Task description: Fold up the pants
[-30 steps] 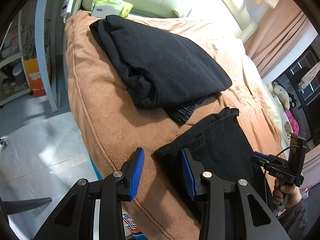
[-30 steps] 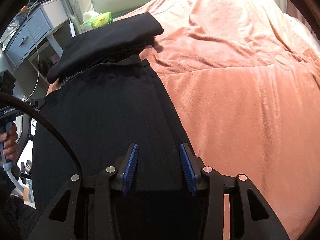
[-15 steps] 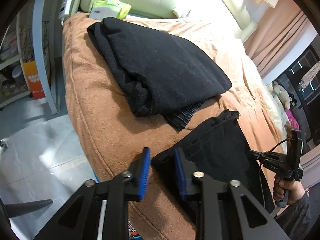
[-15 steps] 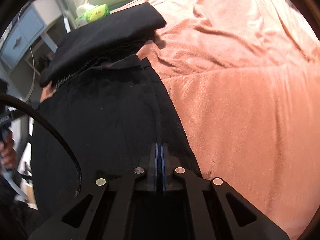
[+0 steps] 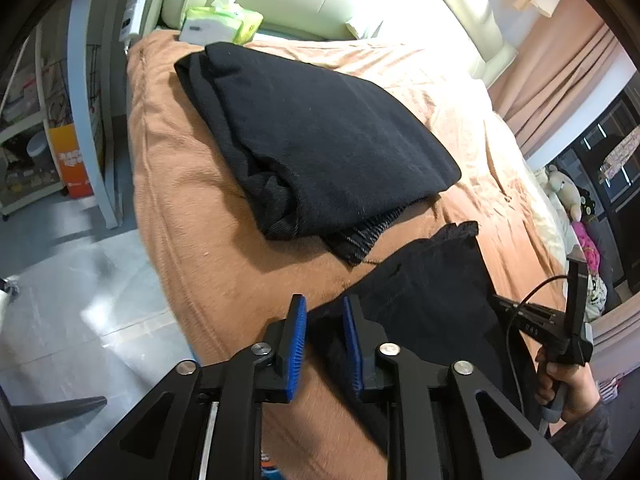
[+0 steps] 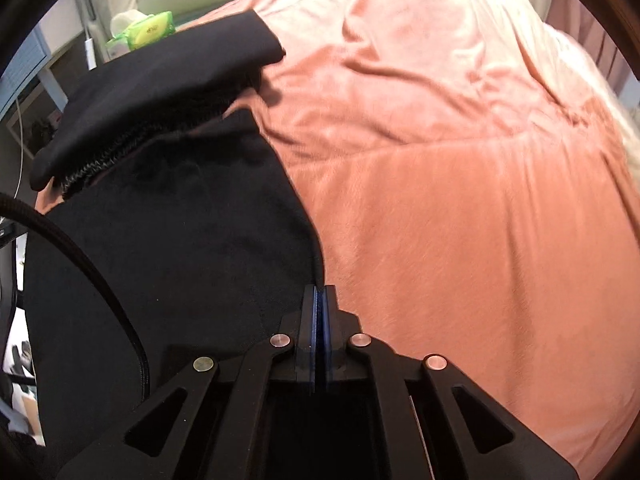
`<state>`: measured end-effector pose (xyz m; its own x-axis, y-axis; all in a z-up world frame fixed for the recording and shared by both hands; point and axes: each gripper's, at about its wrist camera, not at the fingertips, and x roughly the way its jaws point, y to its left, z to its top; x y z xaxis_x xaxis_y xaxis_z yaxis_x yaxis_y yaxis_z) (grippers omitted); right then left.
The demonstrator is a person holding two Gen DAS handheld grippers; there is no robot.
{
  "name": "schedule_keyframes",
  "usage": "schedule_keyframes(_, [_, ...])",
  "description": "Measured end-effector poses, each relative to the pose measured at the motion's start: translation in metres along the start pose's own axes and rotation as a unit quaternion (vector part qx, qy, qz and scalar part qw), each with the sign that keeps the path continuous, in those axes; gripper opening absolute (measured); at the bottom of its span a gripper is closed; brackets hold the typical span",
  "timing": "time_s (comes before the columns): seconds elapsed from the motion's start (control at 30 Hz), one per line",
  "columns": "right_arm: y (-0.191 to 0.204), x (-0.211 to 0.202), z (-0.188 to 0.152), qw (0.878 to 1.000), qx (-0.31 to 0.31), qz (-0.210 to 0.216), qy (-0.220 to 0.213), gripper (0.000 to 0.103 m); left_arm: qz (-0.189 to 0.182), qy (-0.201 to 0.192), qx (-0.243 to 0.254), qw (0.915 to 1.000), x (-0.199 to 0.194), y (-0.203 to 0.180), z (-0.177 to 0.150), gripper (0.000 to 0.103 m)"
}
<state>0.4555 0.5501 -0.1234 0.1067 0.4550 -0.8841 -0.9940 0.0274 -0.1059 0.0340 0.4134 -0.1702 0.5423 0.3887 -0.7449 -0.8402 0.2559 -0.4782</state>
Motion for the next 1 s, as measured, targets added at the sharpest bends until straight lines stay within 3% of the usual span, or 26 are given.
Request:
schedule_keyframes(0.07, [-0.005,-0.009,-0.003,1.0,0.025,0.015,-0.006,0.005,-0.006,-0.003,-0.007,1.0,-0.008,0.004,-0.004,0.041])
schedule_keyframes(0.23, [-0.015,-0.046,-0.017,0.998,0.058,0.021,-0.034,0.038,-0.043,0.001,-0.023,0.9988,-0.017,0.003,-0.011,0.042])
schedule_keyframes(0.43, [-0.014,-0.086,-0.05,0.996,0.074,0.022,-0.048,0.039,-0.074,0.024,-0.015,0.9969,-0.005,-0.013,-0.017,0.042])
schedule_keyframes(0.67, [-0.011,-0.121,-0.087,0.995,0.091,0.023,-0.042,0.039,-0.051,0.031,-0.01,0.9982,0.015,-0.02,-0.022,0.042])
schedule_keyframes(0.7, [-0.01,-0.127,-0.093,0.995,0.091,0.019,-0.042,0.039,-0.05,0.033,-0.012,0.9981,0.018,-0.019,-0.023,0.04])
schedule_keyframes(0.77, [-0.01,-0.137,-0.1,0.995,0.092,0.017,-0.041,0.039,-0.048,0.03,-0.017,0.9982,0.019,-0.017,-0.024,0.006])
schedule_keyframes(0.8, [-0.009,-0.142,-0.105,0.995,0.093,0.015,-0.04,0.039,-0.052,0.034,-0.021,0.9978,0.02,-0.015,-0.023,0.002])
schedule_keyframes(1.0, [-0.007,-0.176,-0.14,0.991,0.123,0.007,-0.046,0.039,-0.063,0.017,-0.027,0.9975,0.005,-0.004,-0.01,0.002])
